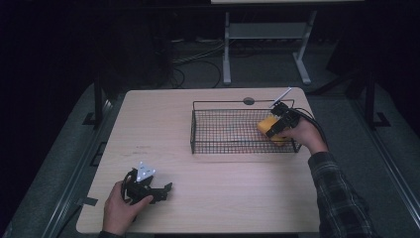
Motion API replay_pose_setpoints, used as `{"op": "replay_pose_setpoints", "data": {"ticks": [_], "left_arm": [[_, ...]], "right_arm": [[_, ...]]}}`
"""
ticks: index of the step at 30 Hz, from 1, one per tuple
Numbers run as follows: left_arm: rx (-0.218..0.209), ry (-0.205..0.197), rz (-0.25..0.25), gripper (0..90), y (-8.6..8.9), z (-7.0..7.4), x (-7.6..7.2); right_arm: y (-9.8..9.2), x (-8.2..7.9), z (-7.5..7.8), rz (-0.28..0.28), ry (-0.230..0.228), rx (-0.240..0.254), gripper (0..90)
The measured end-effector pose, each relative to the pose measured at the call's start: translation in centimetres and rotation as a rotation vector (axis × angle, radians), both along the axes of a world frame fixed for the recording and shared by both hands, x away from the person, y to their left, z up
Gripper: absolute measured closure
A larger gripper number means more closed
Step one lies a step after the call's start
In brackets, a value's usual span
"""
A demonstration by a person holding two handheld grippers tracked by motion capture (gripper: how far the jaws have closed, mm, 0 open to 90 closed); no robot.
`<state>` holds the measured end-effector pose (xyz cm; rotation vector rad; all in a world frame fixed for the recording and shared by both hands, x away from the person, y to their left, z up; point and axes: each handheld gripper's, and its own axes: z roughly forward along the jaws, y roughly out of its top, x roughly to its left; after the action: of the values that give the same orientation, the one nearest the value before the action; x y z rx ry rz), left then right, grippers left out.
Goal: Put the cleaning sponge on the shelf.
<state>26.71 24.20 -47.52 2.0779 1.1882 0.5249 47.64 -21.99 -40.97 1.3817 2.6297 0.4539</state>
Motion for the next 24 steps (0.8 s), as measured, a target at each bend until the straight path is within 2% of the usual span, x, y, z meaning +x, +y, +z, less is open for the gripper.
{"op": "replay_pose_setpoints", "data": {"ticks": [17,24], "left_arm": [[-0.001,-0.001,0.0,12.9,0.0,0.0,0.0],[0.0,-0.001,0.0,12.9,0.0,0.0,0.0]], "right_arm": [[-0.1,-0.6,1.5,0.006,-0.026,0.015,17.8],[-0.3,-1.3,2.6,0.008,-0.061,0.03,17.2]]}}
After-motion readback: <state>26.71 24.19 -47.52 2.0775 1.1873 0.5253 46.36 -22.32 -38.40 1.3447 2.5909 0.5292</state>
